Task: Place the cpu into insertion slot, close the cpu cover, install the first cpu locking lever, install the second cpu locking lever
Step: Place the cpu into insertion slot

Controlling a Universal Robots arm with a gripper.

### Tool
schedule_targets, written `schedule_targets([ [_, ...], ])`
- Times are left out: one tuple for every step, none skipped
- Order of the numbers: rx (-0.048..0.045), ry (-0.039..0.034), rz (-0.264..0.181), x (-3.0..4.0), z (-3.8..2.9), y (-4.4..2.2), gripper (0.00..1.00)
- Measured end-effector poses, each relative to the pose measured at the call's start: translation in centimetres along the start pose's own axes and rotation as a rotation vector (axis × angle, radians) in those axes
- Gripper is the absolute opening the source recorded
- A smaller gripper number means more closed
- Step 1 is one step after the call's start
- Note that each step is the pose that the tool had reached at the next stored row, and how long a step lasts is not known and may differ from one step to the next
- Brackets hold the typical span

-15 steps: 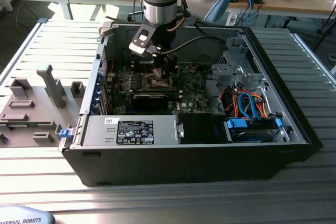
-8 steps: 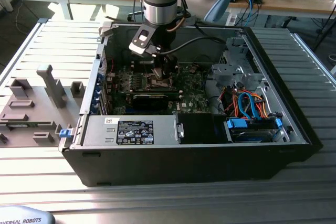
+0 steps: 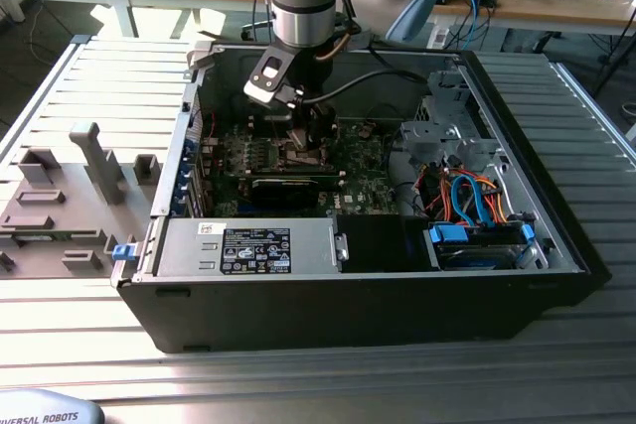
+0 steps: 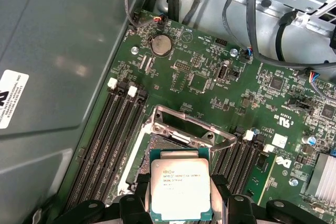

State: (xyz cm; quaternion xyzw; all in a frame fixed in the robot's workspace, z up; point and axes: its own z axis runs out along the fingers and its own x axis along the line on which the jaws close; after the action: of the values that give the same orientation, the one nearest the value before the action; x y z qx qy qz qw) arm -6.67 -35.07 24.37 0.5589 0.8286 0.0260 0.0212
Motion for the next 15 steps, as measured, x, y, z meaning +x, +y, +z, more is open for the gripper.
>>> schedule_targets([
  [0.0000, 0.0000, 0.000, 0.00, 0.01, 0.00, 0.54],
  [0.0001, -0.0001, 0.001, 0.00, 0.02, 0.00, 0.54],
  [0.0000, -0.0001, 0.002, 0.00, 0.03, 0.00, 0.54],
  [0.0000, -0.0001, 0.002, 0.00, 0.03, 0.00, 0.54],
  [0.0001, -0.0001, 0.003, 0.00, 0.04, 0.00, 0.54],
  [0.0001, -0.0002, 0.003, 0.00, 0.04, 0.00, 0.54],
  [0.0001, -0.0002, 0.003, 0.00, 0.05, 0.00, 0.54],
  [0.0000, -0.0002, 0.004, 0.00, 0.06, -0.01, 0.54],
  [0.0001, -0.0003, 0.005, 0.00, 0.06, 0.00, 0.54],
  [0.0001, -0.0003, 0.005, 0.00, 0.06, 0.00, 0.54],
  [0.0001, -0.0004, 0.006, 0.00, 0.07, -0.01, 0.54],
  [0.0001, -0.0004, 0.007, 0.00, 0.07, -0.01, 0.54],
  [0.0001, -0.0005, 0.008, 0.00, 0.08, -0.01, 0.54],
  [0.0001, -0.0006, 0.010, 0.00, 0.09, -0.01, 0.54],
  [0.0001, -0.0007, 0.012, 0.00, 0.10, -0.01, 0.54],
])
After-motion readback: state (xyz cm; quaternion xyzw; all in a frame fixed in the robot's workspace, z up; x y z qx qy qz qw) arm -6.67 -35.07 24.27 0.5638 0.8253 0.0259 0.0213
